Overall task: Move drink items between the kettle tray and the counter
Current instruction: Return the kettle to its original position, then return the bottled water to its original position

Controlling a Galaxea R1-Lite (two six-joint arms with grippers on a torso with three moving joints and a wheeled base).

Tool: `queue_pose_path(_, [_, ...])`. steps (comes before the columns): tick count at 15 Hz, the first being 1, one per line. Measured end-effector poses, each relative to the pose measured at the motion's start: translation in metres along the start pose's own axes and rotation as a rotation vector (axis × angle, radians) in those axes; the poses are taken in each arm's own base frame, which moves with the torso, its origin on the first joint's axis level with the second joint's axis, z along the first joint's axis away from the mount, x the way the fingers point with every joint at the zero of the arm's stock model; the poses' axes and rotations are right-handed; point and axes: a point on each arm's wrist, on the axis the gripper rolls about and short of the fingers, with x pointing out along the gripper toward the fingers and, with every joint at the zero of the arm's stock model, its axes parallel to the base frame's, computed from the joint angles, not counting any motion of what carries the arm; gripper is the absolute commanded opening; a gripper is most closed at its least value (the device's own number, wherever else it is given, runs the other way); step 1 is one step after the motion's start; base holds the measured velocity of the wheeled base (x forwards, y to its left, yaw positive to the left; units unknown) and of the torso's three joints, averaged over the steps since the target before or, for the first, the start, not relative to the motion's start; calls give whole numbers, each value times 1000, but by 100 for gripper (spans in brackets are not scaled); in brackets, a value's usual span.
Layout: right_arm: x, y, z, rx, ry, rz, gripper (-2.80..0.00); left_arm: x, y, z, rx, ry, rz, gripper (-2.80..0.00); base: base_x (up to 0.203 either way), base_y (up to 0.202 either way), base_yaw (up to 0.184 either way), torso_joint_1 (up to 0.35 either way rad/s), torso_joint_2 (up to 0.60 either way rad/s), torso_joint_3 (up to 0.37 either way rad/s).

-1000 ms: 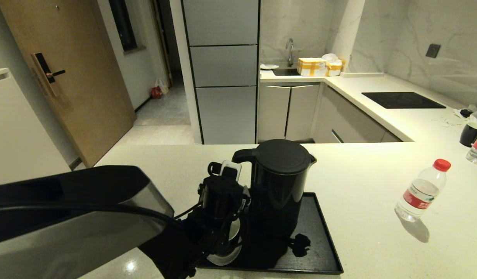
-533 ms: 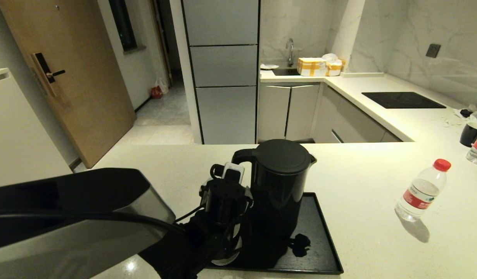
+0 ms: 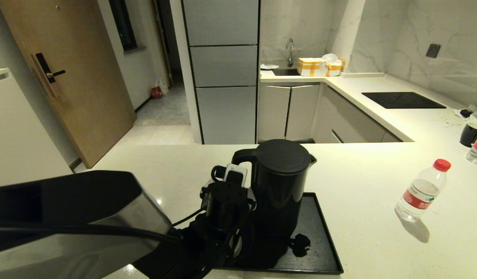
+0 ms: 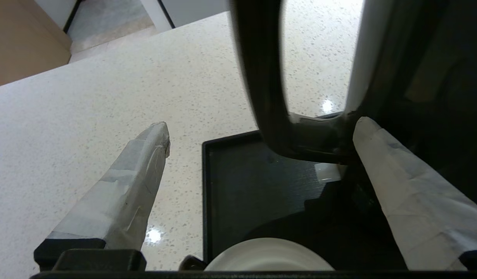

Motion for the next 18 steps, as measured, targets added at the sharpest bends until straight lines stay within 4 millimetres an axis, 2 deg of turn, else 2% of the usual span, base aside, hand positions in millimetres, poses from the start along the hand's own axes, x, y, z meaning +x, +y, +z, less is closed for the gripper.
queue_pose_path(4, [0,0,0,0,0,-1,-280,-8,4,3,7,-32,-4,0,0,0,0,0,0,0])
queue_pose_path(8, [0,0,0,0,0,0,-280,-26,14,10,26,-69,21,0,0,0,0,0,0,0])
queue_pose_path(11, [0,0,0,0,0,-1,-280,-49,22,17,22,-81,37,0,0,0,0,0,0,0])
queue_pose_path(14, [0,0,0,0,0,-1,-280,-68,35,29,12,-98,62,0,0,0,0,0,0,0])
queue_pose_path(18, [0,0,0,0,0,0,-280,-97,64,48,13,-132,87,0,0,0,0,0,0,0])
